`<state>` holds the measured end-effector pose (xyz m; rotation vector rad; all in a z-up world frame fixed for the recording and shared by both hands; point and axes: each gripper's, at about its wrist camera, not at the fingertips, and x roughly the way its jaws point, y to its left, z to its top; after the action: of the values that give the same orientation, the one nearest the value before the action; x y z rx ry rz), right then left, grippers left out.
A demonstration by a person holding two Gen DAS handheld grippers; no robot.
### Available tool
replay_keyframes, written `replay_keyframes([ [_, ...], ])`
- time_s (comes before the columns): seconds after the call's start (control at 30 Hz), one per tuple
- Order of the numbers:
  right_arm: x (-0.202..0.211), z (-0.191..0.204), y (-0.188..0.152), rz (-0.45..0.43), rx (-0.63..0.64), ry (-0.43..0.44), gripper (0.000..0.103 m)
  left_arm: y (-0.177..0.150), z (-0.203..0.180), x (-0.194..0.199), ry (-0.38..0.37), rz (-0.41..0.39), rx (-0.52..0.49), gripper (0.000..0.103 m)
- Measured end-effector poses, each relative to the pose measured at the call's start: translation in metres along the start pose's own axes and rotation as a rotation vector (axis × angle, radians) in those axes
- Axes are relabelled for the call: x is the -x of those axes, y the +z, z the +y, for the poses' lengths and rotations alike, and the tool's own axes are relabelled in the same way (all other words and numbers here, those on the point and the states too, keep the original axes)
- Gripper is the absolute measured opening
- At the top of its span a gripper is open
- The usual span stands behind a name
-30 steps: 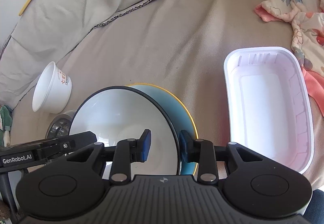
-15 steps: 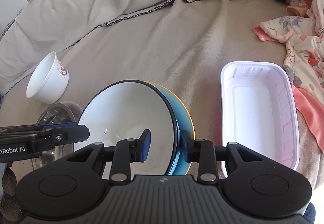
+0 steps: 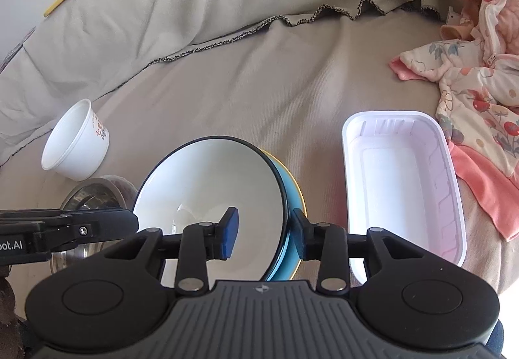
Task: Organize plates and bowls
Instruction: 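Open both tools and move them to the white orange-printed bowl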
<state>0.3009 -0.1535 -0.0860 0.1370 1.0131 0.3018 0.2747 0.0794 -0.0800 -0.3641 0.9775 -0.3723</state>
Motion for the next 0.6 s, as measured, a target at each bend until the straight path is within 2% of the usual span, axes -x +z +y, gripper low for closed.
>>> replay_keyframes([
  [0.23, 0.006, 0.003, -0.003, -0.014, 0.011, -0.002, 0.036, 0.002, 0.008, 0.005, 0.095, -0.052, 0.005, 0.026],
  [0.43, 0.012, 0.015, -0.006, -0.053, 0.075, -0.049, 0.037, 0.003, 0.014, 0.008, 0.08, -0.053, 0.021, 0.026],
  [0.6, 0.027, 0.037, -0.006, -0.147, 0.202, -0.101, 0.037, 0.005, 0.019, 0.017, 0.058, -0.084, 0.045, 0.026],
])
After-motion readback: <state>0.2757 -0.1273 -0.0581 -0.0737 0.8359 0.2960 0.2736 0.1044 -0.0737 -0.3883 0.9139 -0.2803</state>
